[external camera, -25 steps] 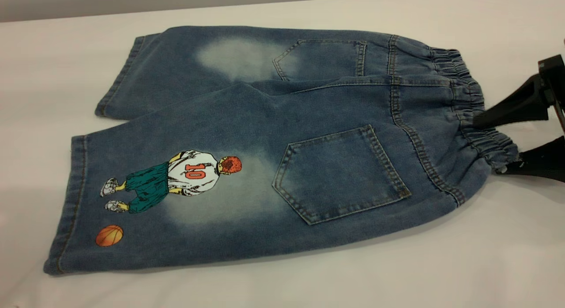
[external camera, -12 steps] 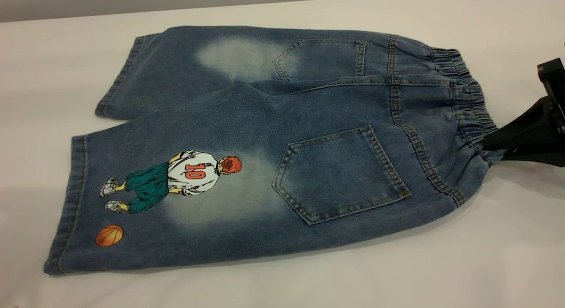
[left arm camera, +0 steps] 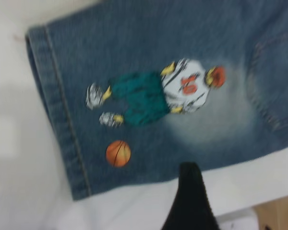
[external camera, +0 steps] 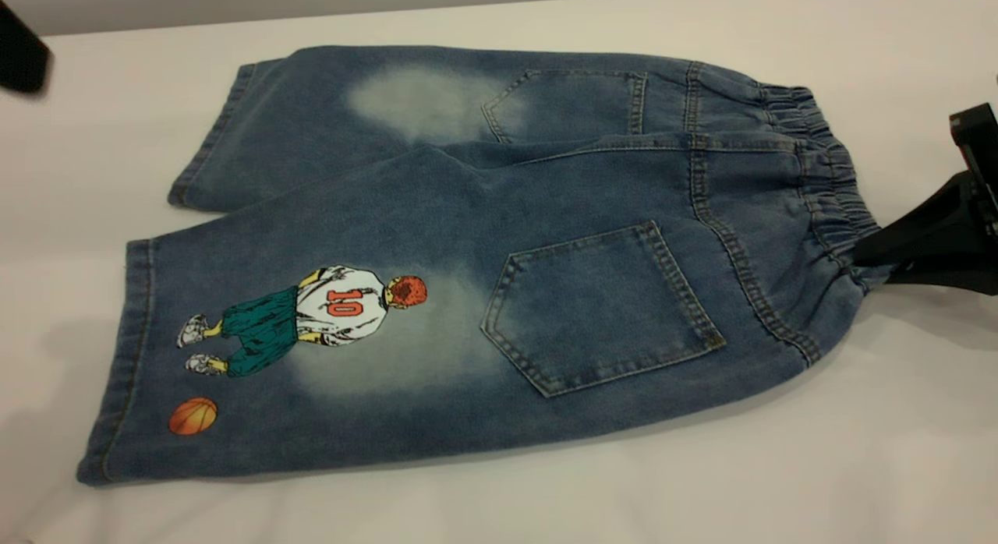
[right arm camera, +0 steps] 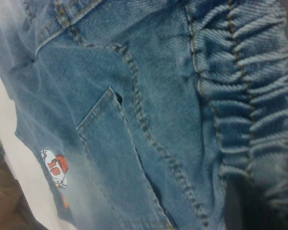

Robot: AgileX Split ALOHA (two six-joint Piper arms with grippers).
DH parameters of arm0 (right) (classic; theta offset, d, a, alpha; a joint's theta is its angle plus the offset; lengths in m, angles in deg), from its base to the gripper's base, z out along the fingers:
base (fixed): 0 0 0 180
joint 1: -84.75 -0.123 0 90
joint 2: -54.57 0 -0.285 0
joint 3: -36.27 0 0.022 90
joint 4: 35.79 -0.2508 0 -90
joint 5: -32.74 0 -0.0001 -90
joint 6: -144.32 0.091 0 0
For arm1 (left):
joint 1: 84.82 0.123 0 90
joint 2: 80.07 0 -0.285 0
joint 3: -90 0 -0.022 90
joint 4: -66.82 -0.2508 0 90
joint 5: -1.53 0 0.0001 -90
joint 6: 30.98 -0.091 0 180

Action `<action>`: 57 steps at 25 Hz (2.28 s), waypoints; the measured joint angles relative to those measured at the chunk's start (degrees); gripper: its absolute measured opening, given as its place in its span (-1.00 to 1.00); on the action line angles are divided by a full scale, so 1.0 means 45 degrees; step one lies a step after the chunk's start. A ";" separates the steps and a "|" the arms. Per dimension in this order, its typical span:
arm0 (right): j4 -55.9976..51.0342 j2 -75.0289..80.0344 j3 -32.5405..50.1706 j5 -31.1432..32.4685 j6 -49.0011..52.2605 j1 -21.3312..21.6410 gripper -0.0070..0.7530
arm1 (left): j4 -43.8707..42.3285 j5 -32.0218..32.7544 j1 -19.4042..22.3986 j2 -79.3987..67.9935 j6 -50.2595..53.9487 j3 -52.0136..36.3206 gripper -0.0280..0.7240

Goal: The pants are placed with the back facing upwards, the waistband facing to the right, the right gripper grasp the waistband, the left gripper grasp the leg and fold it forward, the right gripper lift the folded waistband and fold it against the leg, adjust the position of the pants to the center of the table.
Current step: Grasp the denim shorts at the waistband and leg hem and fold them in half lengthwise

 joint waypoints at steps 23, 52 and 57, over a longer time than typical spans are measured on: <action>0.0028 0.0000 0.0000 0.0000 -0.0112 0.0000 -0.90 | -0.3193 -0.2964 -0.0801 -0.6105 0.2622 -0.1307 0.34; 0.0028 0.0000 0.0000 0.0036 -0.0213 0.0000 -0.90 | -0.2514 -0.4920 -0.0801 -0.9135 0.2697 -0.1295 0.34; 0.0028 0.0000 0.0000 0.0078 -0.0228 0.0000 -0.90 | -0.2514 -0.4978 -0.0801 -0.9135 0.2697 -0.1295 0.34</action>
